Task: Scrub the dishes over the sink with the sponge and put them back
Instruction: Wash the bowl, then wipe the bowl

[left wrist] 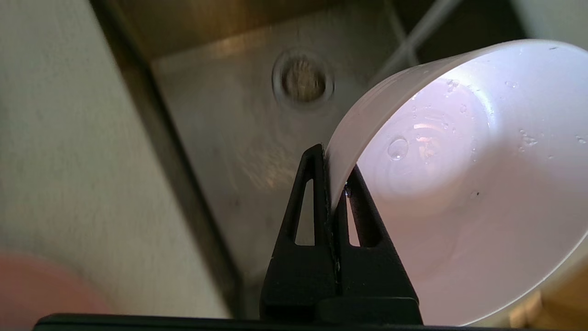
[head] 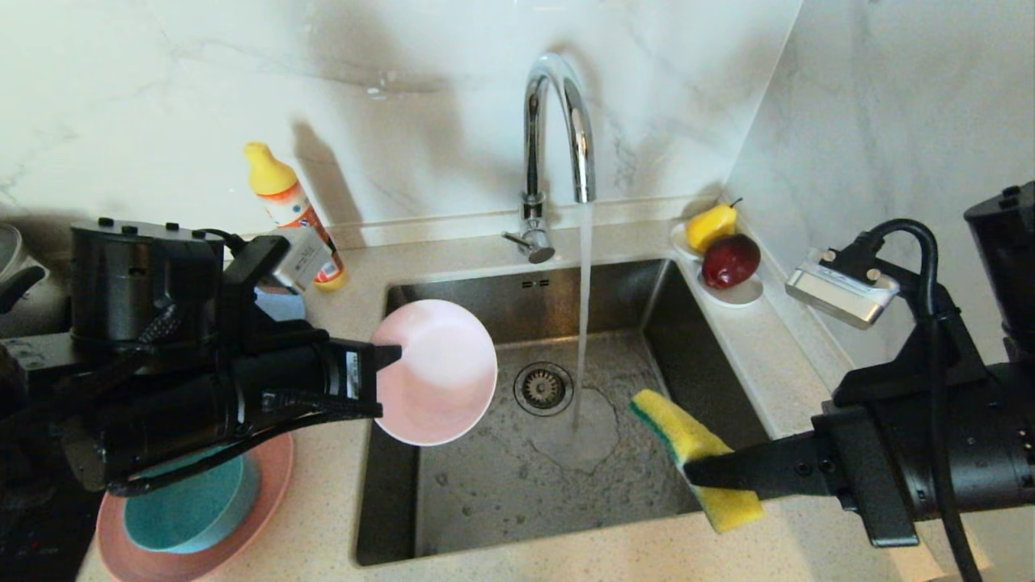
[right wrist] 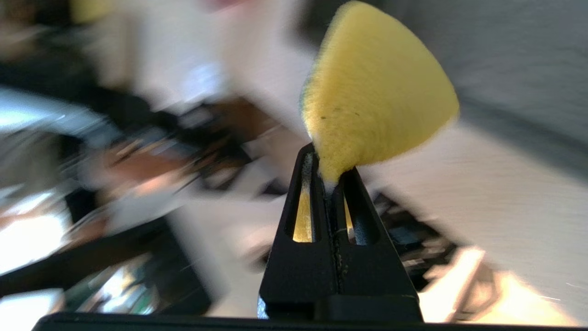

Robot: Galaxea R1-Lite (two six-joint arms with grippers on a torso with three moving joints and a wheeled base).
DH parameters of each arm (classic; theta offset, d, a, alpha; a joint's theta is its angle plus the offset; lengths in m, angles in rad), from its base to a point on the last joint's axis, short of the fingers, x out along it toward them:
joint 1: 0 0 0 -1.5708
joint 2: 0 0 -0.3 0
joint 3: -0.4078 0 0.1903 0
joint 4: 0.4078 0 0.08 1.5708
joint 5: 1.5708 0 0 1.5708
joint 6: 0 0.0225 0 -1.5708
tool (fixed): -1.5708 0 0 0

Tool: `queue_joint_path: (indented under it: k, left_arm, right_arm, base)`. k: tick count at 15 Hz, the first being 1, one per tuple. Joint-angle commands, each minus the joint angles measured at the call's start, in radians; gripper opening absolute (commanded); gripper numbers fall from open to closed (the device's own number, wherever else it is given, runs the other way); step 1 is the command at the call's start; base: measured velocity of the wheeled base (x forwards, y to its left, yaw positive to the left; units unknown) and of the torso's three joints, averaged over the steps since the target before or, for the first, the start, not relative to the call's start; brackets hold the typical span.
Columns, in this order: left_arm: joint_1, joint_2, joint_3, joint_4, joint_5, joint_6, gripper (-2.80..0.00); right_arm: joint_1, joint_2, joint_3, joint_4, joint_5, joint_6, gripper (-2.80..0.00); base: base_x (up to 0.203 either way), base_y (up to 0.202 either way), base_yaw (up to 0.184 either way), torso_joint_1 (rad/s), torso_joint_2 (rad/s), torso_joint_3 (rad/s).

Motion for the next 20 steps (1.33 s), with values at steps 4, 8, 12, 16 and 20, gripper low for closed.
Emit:
queue_joint_path:
  k: [4,8,12,16,20]
  left_arm:
    - [-0.060,-0.028,0.047,0.016,0.002,0.026,-2.80]
    - [-0.131,0.036,0.052,-0.081,0.138,0.033,-2.80]
    - [-0.248,0.109,0.071,-0.246,0.347,0.034,-2.80]
    - [-0.292,0.110,0.090,-0.278,0.372,0.029,-2.80]
    - [-0.293,0.101,0.092,-0.293,0.372,0.026,-2.80]
  right_arm:
    - [0.070,0.092,-0.110,0.081,0.175,0.003,-2.80]
    - [0.136,0.189,-0.174,0.085,0.171,0.008,-2.80]
    - [0.158,0.284,-0.294,0.124,0.164,0.029,-2.80]
    - [0.156,0.379,-0.390,0.130,0.129,0.094,-2.80]
    - [0.129,0.450,-0.440,0.130,0.096,0.098,-2.80]
  base:
    - [0.000,0.000,0.000,0.000,0.00,0.000]
    - [0.000,0.000,0.000,0.000,0.00,0.000]
    - [0.000,0.000,0.000,0.000,0.00,0.000]
    - [0.000,0.000,0.000,0.000,0.00,0.000]
    - [0.000,0.000,0.000,0.000,0.00,0.000]
